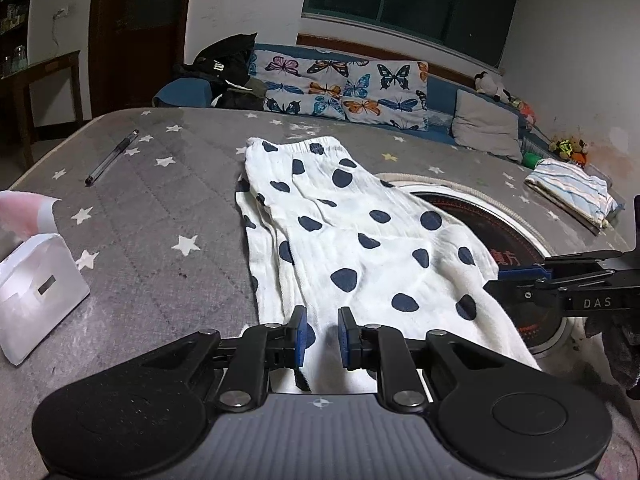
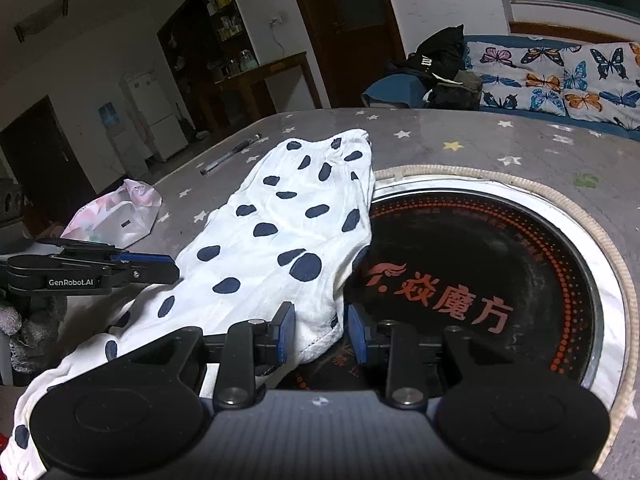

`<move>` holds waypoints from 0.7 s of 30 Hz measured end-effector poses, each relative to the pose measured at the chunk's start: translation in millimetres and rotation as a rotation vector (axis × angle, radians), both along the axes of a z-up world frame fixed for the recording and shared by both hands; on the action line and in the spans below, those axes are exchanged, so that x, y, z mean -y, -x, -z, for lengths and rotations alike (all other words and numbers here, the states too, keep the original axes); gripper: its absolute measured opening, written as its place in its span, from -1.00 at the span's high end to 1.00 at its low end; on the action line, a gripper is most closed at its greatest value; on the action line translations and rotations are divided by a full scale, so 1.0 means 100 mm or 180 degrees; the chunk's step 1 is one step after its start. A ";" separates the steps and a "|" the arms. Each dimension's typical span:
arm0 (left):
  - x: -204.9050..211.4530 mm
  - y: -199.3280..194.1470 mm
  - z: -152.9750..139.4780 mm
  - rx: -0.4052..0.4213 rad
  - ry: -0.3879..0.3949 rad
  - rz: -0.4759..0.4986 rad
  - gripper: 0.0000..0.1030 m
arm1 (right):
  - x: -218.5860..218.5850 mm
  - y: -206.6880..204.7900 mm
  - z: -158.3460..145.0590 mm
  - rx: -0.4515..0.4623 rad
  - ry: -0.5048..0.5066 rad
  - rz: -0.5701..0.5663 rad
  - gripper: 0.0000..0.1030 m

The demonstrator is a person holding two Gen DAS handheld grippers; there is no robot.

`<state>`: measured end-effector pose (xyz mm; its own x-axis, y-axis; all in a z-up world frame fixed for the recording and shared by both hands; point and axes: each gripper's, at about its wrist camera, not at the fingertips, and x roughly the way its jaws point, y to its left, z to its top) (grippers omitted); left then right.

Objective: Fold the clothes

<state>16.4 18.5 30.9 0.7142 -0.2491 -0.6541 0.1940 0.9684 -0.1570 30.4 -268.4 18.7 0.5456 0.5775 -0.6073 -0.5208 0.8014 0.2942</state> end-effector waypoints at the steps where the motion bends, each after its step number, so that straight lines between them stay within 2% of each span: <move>1: 0.00 -0.01 0.01 -0.0006 -0.0006 -0.0003 0.65 | 0.00 0.00 0.01 -0.0011 0.0004 -0.0010 0.42; 2: 0.00 -0.02 0.02 -0.0004 -0.0011 -0.0003 0.65 | -0.01 0.00 0.02 -0.0018 0.0002 -0.0026 0.42; 5: 0.01 -0.03 0.03 0.0010 -0.0028 0.0006 0.67 | -0.03 0.00 0.02 -0.0009 0.0010 -0.0067 0.65; 6: 0.01 -0.03 0.03 0.0013 -0.0033 0.0011 0.81 | -0.04 0.01 0.02 -0.0002 0.0015 -0.0081 0.68; 9: -0.01 -0.04 0.04 0.0018 -0.0045 -0.0013 0.98 | -0.05 0.02 0.00 0.0035 0.0040 -0.0098 0.83; 17: -0.08 0.05 -0.06 0.0188 -0.0142 -0.0190 1.00 | -0.01 0.11 -0.11 0.0212 0.0224 -0.0018 0.91; 21: -0.16 0.01 0.01 0.0082 -0.0150 -0.0275 1.00 | 0.03 0.11 -0.10 0.0224 0.0314 0.0041 0.91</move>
